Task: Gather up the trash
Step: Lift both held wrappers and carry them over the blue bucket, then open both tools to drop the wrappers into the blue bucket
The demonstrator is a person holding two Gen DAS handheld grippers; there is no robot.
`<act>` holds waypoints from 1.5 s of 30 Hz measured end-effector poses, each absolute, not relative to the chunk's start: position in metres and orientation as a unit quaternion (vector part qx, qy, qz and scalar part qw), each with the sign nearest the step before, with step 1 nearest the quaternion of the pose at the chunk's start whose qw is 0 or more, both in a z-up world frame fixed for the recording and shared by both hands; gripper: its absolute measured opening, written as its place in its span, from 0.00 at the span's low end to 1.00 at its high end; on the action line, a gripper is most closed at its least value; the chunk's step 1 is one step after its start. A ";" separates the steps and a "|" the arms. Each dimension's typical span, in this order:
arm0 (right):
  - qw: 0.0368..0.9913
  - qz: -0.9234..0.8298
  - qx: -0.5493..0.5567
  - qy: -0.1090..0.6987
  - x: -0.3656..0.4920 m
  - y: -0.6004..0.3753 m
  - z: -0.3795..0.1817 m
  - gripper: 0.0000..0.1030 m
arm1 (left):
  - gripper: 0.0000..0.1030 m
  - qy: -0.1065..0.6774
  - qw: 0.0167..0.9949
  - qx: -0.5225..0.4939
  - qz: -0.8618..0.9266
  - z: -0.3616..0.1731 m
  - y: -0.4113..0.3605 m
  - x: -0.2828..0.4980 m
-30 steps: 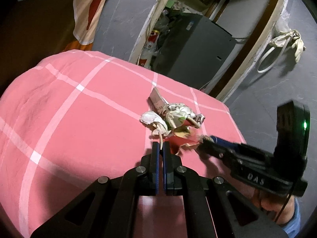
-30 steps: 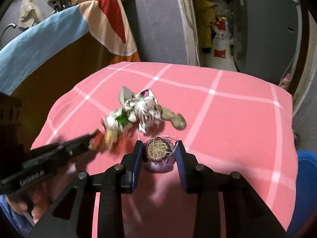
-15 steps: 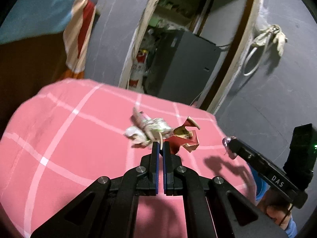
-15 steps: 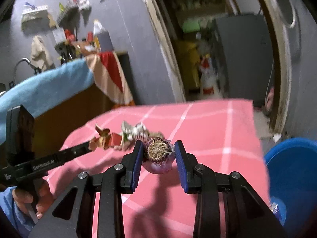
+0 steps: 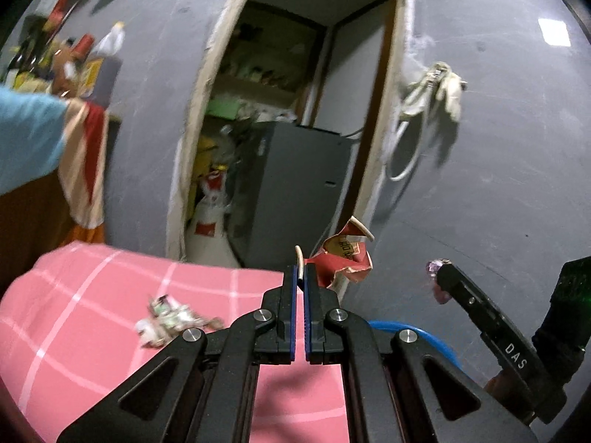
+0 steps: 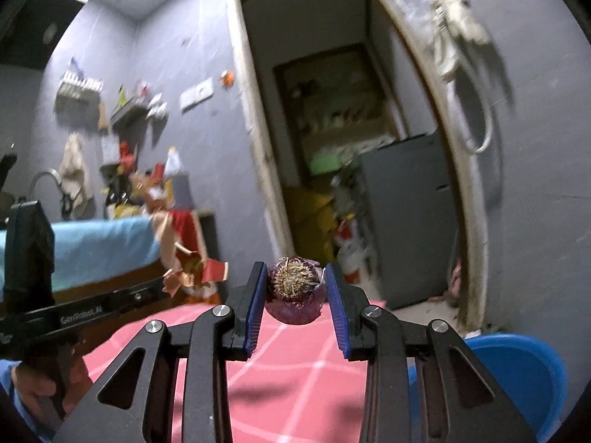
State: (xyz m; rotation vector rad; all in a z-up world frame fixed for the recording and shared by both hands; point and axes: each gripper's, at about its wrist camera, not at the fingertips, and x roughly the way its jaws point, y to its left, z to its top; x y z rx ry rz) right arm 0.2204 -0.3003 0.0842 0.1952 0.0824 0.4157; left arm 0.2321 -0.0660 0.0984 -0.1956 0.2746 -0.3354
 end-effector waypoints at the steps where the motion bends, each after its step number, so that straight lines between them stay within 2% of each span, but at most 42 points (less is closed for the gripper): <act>1: 0.975 0.197 0.099 0.035 0.219 -0.307 0.085 0.29 | 0.01 0.135 0.971 -0.093 -0.172 0.099 -0.075 0.233; 10: 0.986 0.120 0.110 0.020 0.210 -0.360 0.077 0.29 | 0.01 0.154 0.960 -0.080 -0.220 0.092 -0.140 0.247; 18: 0.990 0.077 0.111 0.050 0.213 -0.391 0.062 0.29 | 0.01 0.203 0.946 -0.071 -0.241 0.072 -0.184 0.269; 40: 0.972 0.035 0.148 0.177 0.248 -0.418 0.022 0.31 | 0.02 0.357 0.898 -0.077 -0.246 0.008 -0.221 0.319; 45: 0.970 0.030 0.157 0.186 0.250 -0.420 0.021 0.38 | 0.05 0.375 0.891 -0.080 -0.244 0.002 -0.219 0.323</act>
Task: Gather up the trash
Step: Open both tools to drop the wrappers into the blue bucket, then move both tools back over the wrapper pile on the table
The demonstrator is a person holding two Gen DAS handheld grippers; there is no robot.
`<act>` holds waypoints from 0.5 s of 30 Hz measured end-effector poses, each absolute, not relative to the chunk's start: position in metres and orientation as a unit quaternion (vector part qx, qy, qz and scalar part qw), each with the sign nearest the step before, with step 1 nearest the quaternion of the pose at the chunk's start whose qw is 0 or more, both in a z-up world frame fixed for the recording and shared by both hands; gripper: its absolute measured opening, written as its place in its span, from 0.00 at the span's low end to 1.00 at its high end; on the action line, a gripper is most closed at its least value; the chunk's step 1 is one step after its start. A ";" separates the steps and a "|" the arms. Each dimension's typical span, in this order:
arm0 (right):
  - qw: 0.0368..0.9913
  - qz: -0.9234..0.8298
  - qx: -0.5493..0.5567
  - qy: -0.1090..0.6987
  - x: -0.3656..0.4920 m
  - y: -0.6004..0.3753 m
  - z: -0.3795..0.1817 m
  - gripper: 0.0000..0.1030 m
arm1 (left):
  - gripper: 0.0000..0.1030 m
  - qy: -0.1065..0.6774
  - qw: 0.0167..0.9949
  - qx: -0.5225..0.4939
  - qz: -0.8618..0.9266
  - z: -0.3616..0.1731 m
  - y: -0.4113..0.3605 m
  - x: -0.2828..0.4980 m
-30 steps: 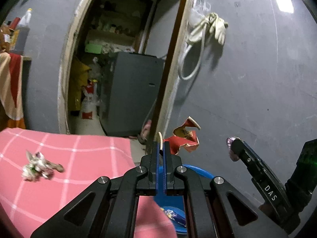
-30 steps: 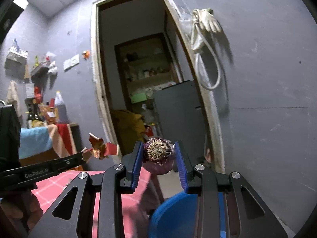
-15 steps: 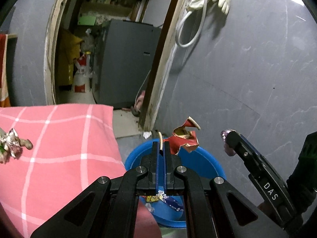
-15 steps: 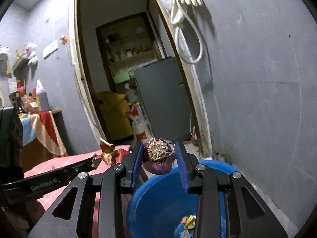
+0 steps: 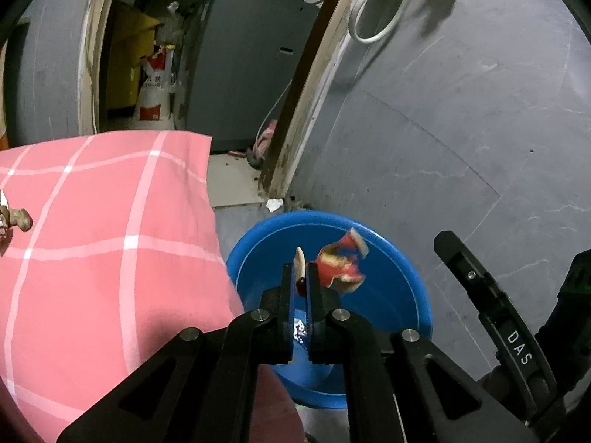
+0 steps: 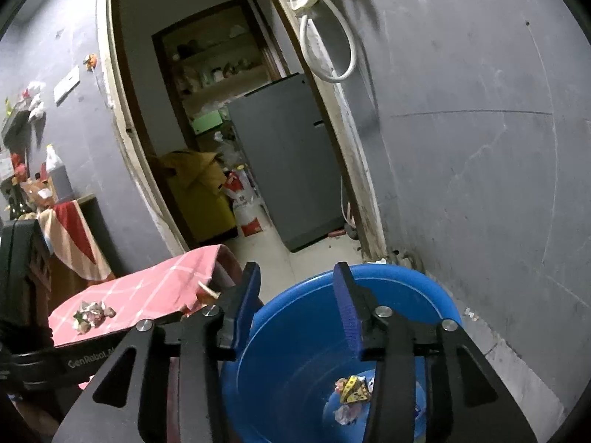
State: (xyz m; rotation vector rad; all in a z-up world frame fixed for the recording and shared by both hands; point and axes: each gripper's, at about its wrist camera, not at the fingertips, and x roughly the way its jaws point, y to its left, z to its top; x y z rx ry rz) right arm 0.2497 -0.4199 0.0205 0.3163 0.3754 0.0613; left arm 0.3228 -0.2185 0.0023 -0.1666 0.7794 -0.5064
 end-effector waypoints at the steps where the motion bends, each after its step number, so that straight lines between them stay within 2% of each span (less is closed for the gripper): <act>1: 0.970 0.030 0.156 0.186 0.250 -0.420 0.021 0.39 | 0.10 0.377 0.890 -0.080 -0.244 0.002 -0.219 0.324; 3: 0.970 0.028 0.155 0.186 0.249 -0.419 0.020 0.41 | 0.21 0.377 0.891 -0.080 -0.242 0.003 -0.219 0.323; 4: 0.970 0.028 0.155 0.185 0.249 -0.419 0.021 0.46 | 0.30 0.375 0.892 -0.080 -0.239 0.004 -0.219 0.324; 5: 0.970 0.027 0.156 0.183 0.248 -0.419 0.022 0.49 | 0.34 0.371 0.894 -0.081 -0.238 0.005 -0.218 0.322; 11: 0.973 0.024 0.154 0.173 0.247 -0.421 0.023 0.54 | 0.36 0.358 0.902 -0.081 -0.228 0.009 -0.209 0.316; 12: 0.973 0.024 0.155 0.168 0.246 -0.421 0.024 0.55 | 0.38 0.354 0.904 -0.082 -0.225 0.011 -0.205 0.315; 14: 0.975 0.024 0.155 0.159 0.243 -0.421 0.025 0.69 | 0.51 0.344 0.910 -0.087 -0.217 0.014 -0.196 0.311; 15: 0.976 0.024 0.154 0.152 0.241 -0.420 0.026 0.71 | 0.53 0.337 0.913 -0.090 -0.212 0.016 -0.191 0.309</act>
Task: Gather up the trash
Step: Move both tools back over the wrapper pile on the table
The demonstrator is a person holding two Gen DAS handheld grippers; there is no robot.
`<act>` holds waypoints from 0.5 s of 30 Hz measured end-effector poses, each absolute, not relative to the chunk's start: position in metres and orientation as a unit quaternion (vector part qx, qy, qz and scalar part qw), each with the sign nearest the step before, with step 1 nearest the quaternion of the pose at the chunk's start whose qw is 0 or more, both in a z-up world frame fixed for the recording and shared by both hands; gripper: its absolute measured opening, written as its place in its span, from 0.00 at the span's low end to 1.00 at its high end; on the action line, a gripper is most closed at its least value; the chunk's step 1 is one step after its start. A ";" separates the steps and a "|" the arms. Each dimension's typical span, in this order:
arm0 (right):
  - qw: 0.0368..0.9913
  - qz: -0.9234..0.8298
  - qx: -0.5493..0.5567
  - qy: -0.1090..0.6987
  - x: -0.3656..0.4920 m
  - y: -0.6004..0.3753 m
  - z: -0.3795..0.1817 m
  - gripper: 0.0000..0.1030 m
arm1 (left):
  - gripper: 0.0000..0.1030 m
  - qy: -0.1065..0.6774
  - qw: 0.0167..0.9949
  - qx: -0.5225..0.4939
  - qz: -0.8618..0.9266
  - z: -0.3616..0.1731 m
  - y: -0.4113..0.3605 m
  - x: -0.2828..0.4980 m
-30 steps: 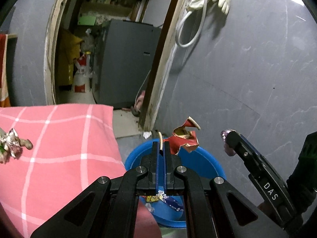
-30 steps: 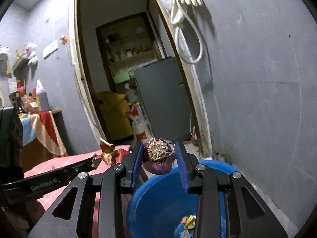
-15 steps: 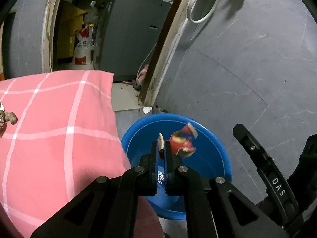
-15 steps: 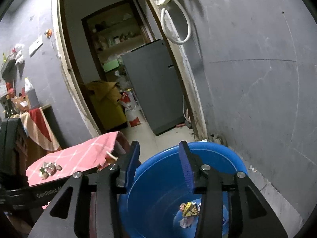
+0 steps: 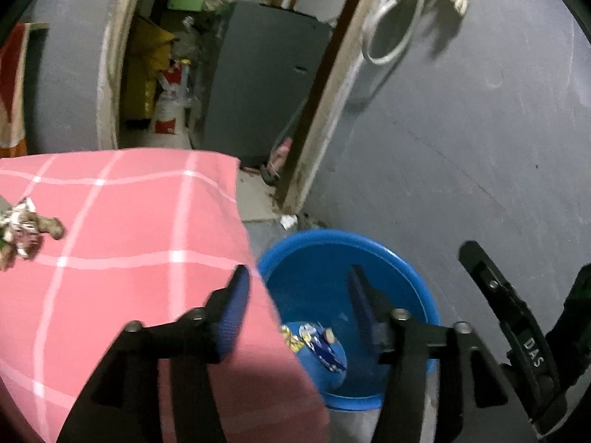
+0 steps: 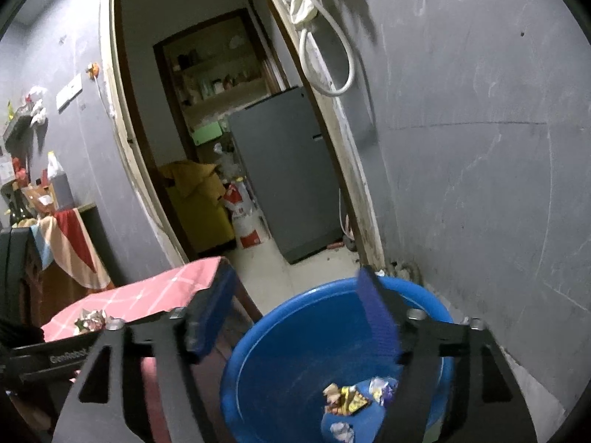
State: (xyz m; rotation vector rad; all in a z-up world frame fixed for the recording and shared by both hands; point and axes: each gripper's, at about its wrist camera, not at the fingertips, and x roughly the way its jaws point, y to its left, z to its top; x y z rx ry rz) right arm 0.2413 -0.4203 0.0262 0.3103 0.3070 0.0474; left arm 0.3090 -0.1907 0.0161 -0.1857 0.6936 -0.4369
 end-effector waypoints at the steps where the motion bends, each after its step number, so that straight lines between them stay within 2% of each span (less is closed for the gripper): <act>1: 0.977 0.025 0.152 0.146 0.240 -0.419 0.027 0.73 | 0.56 0.328 0.917 -0.095 -0.206 0.019 -0.184 0.307; 3: 0.979 0.029 0.147 0.136 0.237 -0.416 0.030 0.77 | 0.60 0.317 0.922 -0.102 -0.200 0.024 -0.173 0.304; 6: 0.982 0.036 0.144 0.120 0.234 -0.412 0.033 0.89 | 0.74 0.291 0.932 -0.110 -0.186 0.033 -0.154 0.296; 8: 0.983 0.040 0.142 0.110 0.233 -0.408 0.036 1.00 | 0.86 0.268 0.940 -0.110 -0.178 0.040 -0.143 0.290; 10: 0.985 0.047 0.139 0.093 0.229 -0.403 0.039 1.00 | 0.95 0.243 0.950 -0.107 -0.167 0.046 -0.131 0.281; 15: 0.987 0.067 0.125 0.072 0.226 -0.386 0.046 1.00 | 0.97 0.197 0.966 -0.095 -0.137 0.056 -0.107 0.262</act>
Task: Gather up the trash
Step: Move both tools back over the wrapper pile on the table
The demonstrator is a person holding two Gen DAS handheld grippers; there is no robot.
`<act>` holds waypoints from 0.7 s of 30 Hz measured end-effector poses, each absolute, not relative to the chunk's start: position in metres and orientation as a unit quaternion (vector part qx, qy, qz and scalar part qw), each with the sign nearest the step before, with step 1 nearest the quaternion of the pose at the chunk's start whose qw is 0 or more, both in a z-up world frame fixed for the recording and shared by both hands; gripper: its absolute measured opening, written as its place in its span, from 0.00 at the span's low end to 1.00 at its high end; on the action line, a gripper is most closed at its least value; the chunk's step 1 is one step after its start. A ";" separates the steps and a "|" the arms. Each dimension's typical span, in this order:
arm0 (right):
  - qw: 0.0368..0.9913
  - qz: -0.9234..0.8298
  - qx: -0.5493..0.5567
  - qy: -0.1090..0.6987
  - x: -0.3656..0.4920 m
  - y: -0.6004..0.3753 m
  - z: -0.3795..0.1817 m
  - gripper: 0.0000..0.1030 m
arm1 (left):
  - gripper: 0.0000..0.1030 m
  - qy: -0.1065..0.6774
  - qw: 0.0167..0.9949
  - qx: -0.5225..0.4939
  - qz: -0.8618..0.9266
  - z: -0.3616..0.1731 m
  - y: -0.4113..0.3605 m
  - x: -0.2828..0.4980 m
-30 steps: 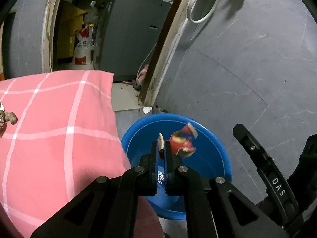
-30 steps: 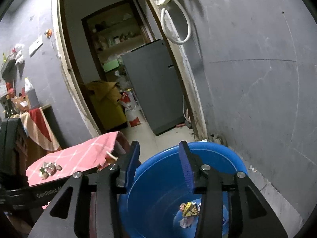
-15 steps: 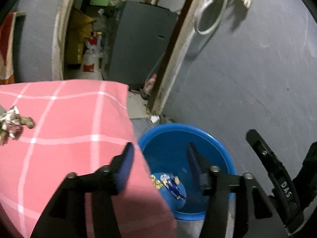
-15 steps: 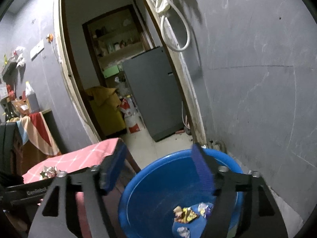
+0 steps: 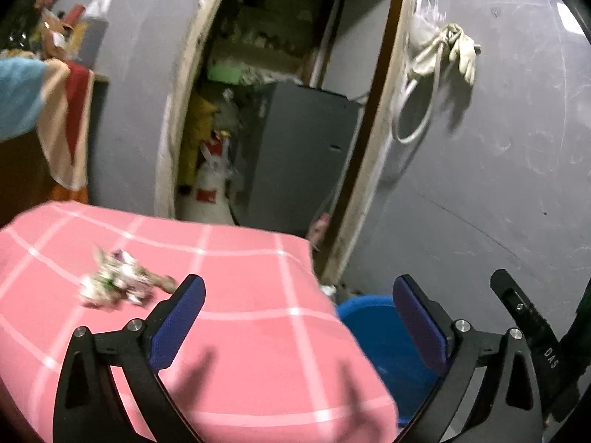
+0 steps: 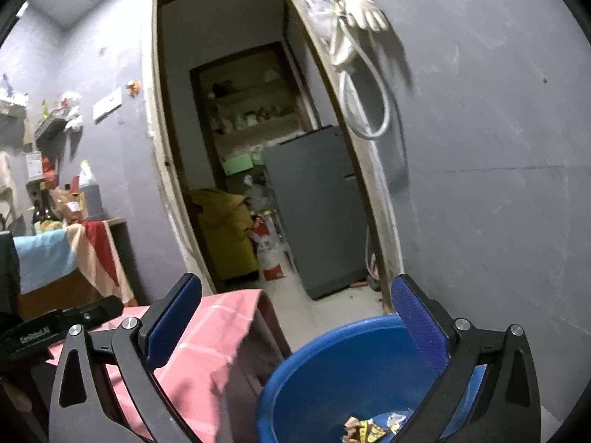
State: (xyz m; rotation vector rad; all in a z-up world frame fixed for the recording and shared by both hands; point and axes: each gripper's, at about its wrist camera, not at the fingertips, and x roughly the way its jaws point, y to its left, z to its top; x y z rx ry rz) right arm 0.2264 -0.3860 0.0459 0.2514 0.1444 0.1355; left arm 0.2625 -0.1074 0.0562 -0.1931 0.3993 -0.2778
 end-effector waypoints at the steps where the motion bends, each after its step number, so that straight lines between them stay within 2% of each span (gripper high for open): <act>1: 0.988 0.073 0.120 0.068 0.226 -0.381 0.047 1.00 | 0.97 0.193 0.968 -0.094 -0.131 0.057 -0.104 0.260; 21: 0.984 0.169 0.053 0.010 0.217 -0.277 0.075 1.00 | 0.97 0.111 0.992 -0.066 -0.015 0.066 0.010 0.209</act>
